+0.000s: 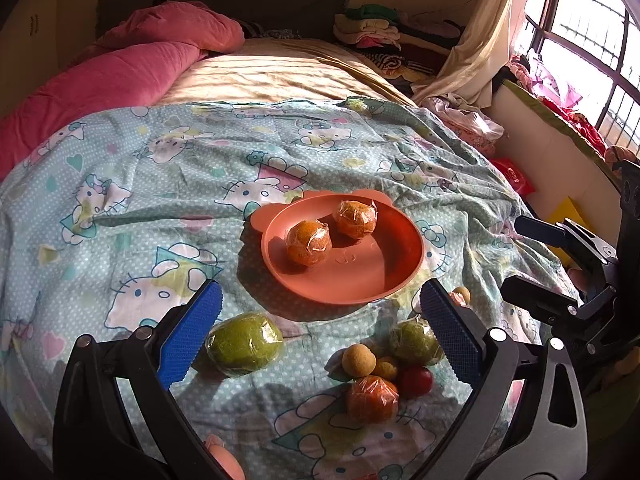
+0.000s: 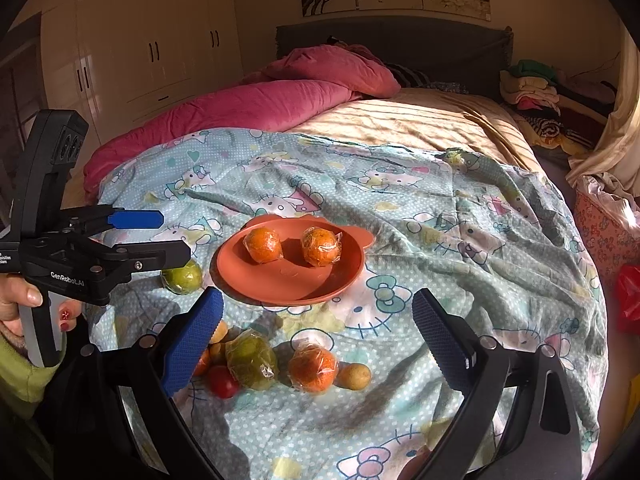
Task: Organize fruits
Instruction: 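Withdraw both open tools from the plate back toward the remaining fruits, then grasp the wrapped green pomelo with the right tool while the left tool grasps a large wrapped orange, then carry the orange with the left tool onto the plate while the right tool carries the pomelo there, then set the pomelo on the plate with the right tool while the left tool holds its orange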
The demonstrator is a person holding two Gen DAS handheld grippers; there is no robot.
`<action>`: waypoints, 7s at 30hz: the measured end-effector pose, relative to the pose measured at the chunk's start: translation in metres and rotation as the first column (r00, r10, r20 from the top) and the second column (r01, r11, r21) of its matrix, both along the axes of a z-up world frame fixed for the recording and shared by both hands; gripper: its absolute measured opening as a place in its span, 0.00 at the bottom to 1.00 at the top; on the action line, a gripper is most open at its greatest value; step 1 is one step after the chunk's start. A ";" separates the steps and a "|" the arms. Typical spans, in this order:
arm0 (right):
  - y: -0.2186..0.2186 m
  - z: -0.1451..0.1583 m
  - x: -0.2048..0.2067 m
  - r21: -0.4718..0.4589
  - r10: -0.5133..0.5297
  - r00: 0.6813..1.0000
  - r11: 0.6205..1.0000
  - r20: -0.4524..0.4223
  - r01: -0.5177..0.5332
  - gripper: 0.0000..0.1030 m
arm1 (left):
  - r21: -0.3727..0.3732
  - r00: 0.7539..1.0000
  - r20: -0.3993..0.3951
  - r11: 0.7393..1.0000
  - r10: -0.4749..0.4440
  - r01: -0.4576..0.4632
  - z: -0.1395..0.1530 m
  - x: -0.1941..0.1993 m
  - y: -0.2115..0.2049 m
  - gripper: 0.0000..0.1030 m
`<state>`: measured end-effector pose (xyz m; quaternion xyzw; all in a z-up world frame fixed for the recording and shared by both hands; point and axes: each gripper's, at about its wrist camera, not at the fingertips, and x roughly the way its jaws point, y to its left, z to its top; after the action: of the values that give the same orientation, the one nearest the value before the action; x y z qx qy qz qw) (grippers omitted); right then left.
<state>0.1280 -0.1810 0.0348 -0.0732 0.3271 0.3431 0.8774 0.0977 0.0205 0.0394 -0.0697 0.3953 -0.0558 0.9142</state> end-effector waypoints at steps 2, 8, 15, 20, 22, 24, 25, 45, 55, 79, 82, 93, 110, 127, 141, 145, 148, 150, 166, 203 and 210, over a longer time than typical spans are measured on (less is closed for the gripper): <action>0.000 -0.001 -0.005 0.002 0.003 1.000 1.000 -0.001 -0.003 0.93 | 0.000 1.000 -0.004 1.000 0.002 -0.002 -0.001 -0.004 0.001 0.91; -0.003 -0.008 -0.015 0.002 0.003 1.000 1.000 -0.026 -0.003 0.93 | 0.007 1.000 -0.021 1.000 0.000 0.001 -0.005 -0.016 0.002 0.91; -0.003 -0.014 -0.020 0.001 -0.001 0.999 1.000 -0.054 0.001 0.93 | 0.020 0.998 -0.059 1.000 -0.019 0.020 -0.019 -0.031 0.000 0.91; -0.003 -0.018 -0.024 0.001 -0.001 0.997 1.000 -0.072 0.001 0.93 | 0.029 0.996 -0.082 0.999 -0.036 0.039 -0.026 -0.039 -0.002 0.91; -0.002 -0.021 -0.025 0.001 0.001 0.996 1.000 -0.084 -0.001 0.93 | 0.030 0.995 -0.090 0.998 -0.046 0.049 -0.029 -0.042 -0.004 0.91; -0.001 -0.024 -0.027 0.001 0.002 0.995 1.000 -0.099 -0.002 0.93 | 0.033 0.994 -0.093 0.997 -0.060 0.063 -0.030 -0.045 -0.007 0.91; 0.000 -0.025 -0.028 0.000 0.004 0.994 1.000 -0.105 -0.004 0.93 | 0.035 0.993 -0.096 0.997 -0.066 0.070 -0.031 -0.047 -0.009 0.91; 0.010 -0.045 -0.038 0.019 -0.001 0.974 1.000 -0.227 0.006 0.92 | 0.003 0.984 -0.117 0.991 -0.134 0.136 -0.043 -0.056 -0.020 0.87; 0.013 -0.064 -0.030 0.062 -0.034 0.937 0.996 -0.349 0.060 0.71 | -0.019 0.977 -0.128 0.985 -0.170 0.169 -0.053 -0.053 -0.026 0.68; 0.034 -0.085 0.012 0.109 -0.086 0.881 0.982 -0.464 0.153 0.48 | -0.071 0.964 -0.146 0.974 -0.223 0.215 -0.067 -0.041 -0.031 0.39; 0.040 -0.085 0.015 0.094 -0.090 0.887 0.984 -0.453 0.148 0.48 | -0.077 0.963 -0.151 0.973 -0.225 0.216 -0.070 -0.039 -0.032 0.39; 0.046 -0.080 0.010 0.067 -0.073 0.925 0.992 -0.372 0.105 0.43 | -0.073 0.961 -0.162 0.973 -0.226 0.217 -0.075 -0.031 -0.034 0.30; 0.024 -0.038 0.003 0.095 -0.065 0.974 0.992 -0.217 0.088 0.42 | -0.094 0.979 -0.089 0.981 -0.181 0.173 -0.040 -0.029 -0.013 0.29; 0.017 -0.016 0.016 0.090 -0.061 0.987 0.993 -0.147 0.075 0.42 | -0.071 0.992 -0.040 0.991 -0.116 0.113 -0.014 -0.001 0.004 0.29; 0.020 0.001 0.031 0.094 -0.044 0.994 0.994 -0.098 0.053 0.42 | -0.072 0.995 -0.011 0.992 -0.102 0.101 -0.002 0.020 0.003 0.29; 0.023 0.003 0.034 0.092 -0.033 0.996 0.995 -0.086 0.040 0.42 | -0.072 0.994 -0.010 0.992 -0.109 0.108 -0.003 0.025 -0.001 0.29; 0.023 0.003 0.036 0.091 -0.028 0.996 0.995 -0.081 0.036 0.42 | -0.070 0.993 -0.014 0.991 -0.113 0.112 -0.005 0.030 -0.004 0.29; 0.023 0.003 0.039 0.088 -0.028 0.996 0.995 -0.081 0.035 0.42 | -0.070 0.993 -0.016 0.991 -0.116 0.114 -0.006 0.033 -0.006 0.29; 0.022 0.002 0.059 0.064 -0.019 0.997 0.998 -0.069 0.023 0.42 | -0.077 0.991 -0.052 0.990 -0.126 0.122 -0.025 0.049 -0.016 0.29; 0.056 -0.037 0.083 -0.065 0.119 0.987 0.990 -0.107 -0.126 0.42 | -0.063 0.990 -0.103 0.994 -0.092 0.086 -0.051 0.064 0.001 0.29; 0.061 -0.044 0.085 -0.090 0.141 0.984 0.985 -0.108 -0.150 0.42 | -0.062 0.991 -0.101 0.994 -0.091 0.085 -0.051 0.064 0.003 0.29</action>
<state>0.2125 -0.1200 -0.0089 -0.1223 0.3810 0.3933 0.8277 0.1613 0.0230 -0.0121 -0.0811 0.4432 -0.1037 0.8867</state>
